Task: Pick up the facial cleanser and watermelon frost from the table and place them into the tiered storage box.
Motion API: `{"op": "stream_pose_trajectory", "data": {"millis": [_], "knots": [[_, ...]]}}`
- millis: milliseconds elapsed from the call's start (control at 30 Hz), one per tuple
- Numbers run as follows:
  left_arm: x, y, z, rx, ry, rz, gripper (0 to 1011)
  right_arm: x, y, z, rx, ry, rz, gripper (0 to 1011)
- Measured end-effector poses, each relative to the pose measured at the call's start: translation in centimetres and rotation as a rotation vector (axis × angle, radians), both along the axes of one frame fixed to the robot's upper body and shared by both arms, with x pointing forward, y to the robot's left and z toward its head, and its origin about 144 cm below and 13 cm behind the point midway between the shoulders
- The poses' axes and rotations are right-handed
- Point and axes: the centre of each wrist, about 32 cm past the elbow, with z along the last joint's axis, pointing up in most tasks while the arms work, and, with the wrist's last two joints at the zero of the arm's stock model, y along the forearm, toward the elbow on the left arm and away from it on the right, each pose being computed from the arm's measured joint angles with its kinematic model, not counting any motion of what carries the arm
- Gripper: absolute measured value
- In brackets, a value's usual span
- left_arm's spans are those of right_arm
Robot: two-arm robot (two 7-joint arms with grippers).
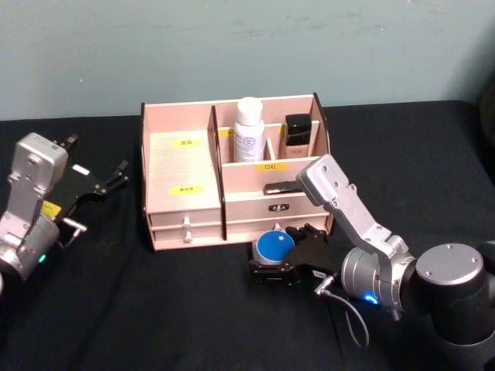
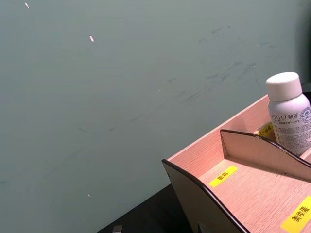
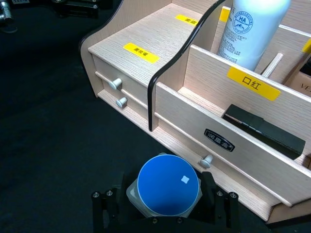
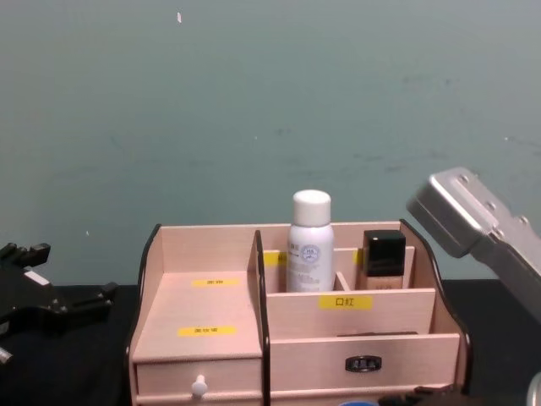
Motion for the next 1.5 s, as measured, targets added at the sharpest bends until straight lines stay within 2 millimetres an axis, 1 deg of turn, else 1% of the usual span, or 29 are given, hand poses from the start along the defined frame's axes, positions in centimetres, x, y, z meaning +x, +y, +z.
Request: {"op": "stream_pose_trajectory", "data": {"millis": [133, 233, 267, 333, 367, 467, 500, 533, 1100, 1233, 1500], "knots": [[0.0, 0.0, 0.0, 0.0, 0.0, 0.0, 1010, 0.0, 0.0, 0.0, 0.0, 0.0, -0.001, 995], [0.0, 0.0, 0.0, 0.0, 0.0, 0.0, 1010, 0.0, 0.0, 0.0, 0.001, -0.001, -0.001, 947], [0.0, 0.0, 0.0, 0.0, 0.0, 0.0, 1010, 0.0, 0.0, 0.0, 0.001, -0.001, -0.001, 907], [0.0, 0.0, 0.0, 0.0, 0.0, 0.0, 1010, 0.0, 0.0, 0.0, 0.001, 0.0, -0.001, 883], [0.0, 0.0, 0.0, 0.0, 0.0, 0.0, 1009, 0.0, 0.0, 0.0, 0.001, -0.001, -0.001, 826], [0.0, 0.0, 0.0, 0.0, 0.0, 0.0, 1010, 0.0, 0.0, 0.0, 0.002, 0.0, -0.001, 760], [0.0, 0.0, 0.0, 0.0, 0.0, 0.0, 1010, 0.0, 0.0, 0.0, 0.002, 0.0, -0.001, 760], [0.0, 0.0, 0.0, 0.0, 0.0, 0.0, 1010, 0.0, 0.0, 0.0, 0.002, 0.0, -0.001, 721], [0.0, 0.0, 0.0, 0.0, 0.0, 0.0, 1009, 0.0, -0.2, 0.3, 0.016, -0.013, 0.007, 721], [0.0, 0.0, 0.0, 0.0, 0.0, 0.0, 1010, -0.1, -0.2, 0.8, 0.025, -0.031, 0.025, 721], [0.0, 0.0, 0.0, 0.0, 0.0, 0.0, 1010, -0.2, 0.6, 3.0, 0.071, -0.086, 0.088, 721]]}}
